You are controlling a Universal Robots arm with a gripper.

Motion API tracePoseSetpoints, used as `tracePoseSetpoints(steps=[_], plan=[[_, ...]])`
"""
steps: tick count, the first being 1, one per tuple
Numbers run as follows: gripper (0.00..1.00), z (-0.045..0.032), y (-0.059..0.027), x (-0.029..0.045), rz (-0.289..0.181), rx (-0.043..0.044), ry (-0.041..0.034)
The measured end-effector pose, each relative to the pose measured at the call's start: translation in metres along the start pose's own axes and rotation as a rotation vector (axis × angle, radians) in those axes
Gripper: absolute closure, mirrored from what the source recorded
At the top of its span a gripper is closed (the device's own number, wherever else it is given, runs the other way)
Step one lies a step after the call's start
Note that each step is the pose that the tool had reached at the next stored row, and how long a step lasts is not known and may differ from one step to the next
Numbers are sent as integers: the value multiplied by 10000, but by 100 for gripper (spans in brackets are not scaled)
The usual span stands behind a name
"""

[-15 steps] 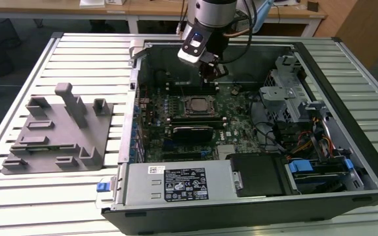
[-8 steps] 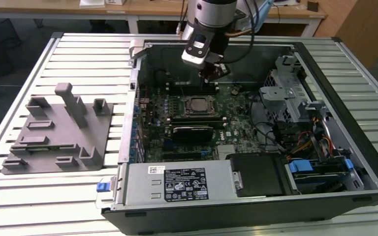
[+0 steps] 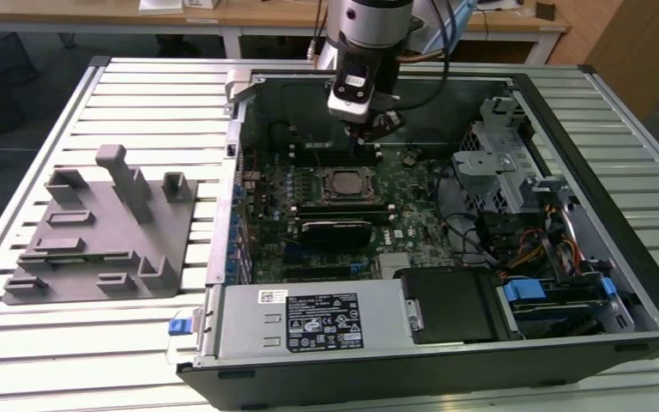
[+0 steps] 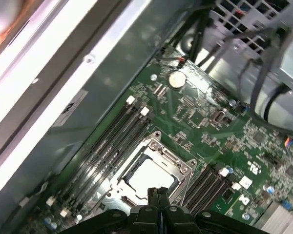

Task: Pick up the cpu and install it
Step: 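Install the first cpu locking lever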

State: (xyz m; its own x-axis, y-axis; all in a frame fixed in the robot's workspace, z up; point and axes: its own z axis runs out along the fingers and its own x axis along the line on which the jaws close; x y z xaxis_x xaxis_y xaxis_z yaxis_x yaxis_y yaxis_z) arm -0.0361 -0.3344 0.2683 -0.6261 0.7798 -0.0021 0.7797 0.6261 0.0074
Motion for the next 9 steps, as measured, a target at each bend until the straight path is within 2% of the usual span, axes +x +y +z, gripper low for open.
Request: tracePoseSetpoints(steps=[9], plan=[[89, 4, 0, 0, -1651, -4, 13]])
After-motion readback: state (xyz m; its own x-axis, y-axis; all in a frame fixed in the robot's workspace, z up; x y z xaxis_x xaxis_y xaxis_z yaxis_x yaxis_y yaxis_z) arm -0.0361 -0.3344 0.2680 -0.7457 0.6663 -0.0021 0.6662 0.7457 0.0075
